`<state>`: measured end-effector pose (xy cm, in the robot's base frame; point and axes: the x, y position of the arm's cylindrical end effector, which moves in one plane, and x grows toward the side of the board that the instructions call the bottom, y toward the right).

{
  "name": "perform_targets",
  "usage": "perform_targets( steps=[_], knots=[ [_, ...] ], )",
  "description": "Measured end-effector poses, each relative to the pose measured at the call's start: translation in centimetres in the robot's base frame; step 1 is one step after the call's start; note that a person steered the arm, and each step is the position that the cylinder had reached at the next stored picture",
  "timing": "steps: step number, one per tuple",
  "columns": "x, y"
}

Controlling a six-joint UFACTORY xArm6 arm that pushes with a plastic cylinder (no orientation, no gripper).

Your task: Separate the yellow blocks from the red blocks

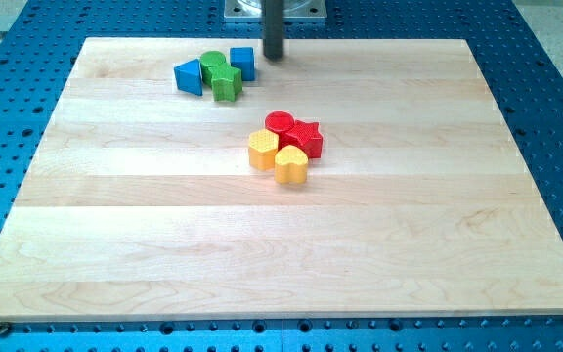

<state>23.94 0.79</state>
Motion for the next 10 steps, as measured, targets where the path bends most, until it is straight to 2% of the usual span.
perform_targets(
  steps=[1,2,3,4,5,6,8,9,10],
  knots=[
    [10.4,0.2],
    [13.8,6.6],
    [13.9,6.2],
    [21.8,9.1],
    [22.4,3.5],
    [19.4,3.5],
    [17.7,-0.9],
    [18.6,-4.5],
    [15.2,-9.1]
  ],
)
